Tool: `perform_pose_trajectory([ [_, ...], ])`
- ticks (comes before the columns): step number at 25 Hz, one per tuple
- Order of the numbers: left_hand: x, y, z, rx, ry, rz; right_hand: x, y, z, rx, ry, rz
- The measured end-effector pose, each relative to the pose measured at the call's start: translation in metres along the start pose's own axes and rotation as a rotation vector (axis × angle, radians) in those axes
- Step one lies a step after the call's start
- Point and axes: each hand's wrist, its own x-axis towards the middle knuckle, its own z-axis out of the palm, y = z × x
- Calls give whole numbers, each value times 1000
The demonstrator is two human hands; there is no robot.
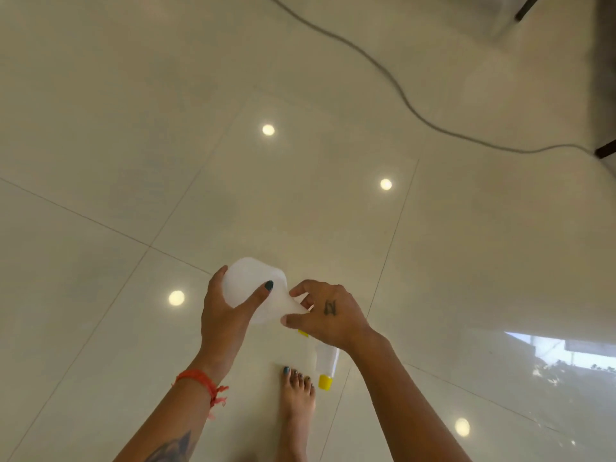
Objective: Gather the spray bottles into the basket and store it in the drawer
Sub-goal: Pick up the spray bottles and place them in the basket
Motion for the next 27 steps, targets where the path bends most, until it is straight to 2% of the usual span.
perform_pose_trajectory([
  [3,-39,12,-22,-151,-31,-62,-49,-28,-24,62,-69,-46],
  [8,-105,25,-68,-339,-101,-153,-124,-65,-48,313,-204,-51],
  [13,-157,23,-109,-485,-87,-225,-170,-91,-25,433,-214,-180],
  [16,-188,13,-131,-610,-45,-286,-187,-94,-2,595,-273,-224],
  [21,-268,-22,-158,-842,14,-338,-241,-101,46,382,-394,-385],
  [27,-357,-84,-205,-1041,192,-325,-309,-119,130,46,-601,-469],
])
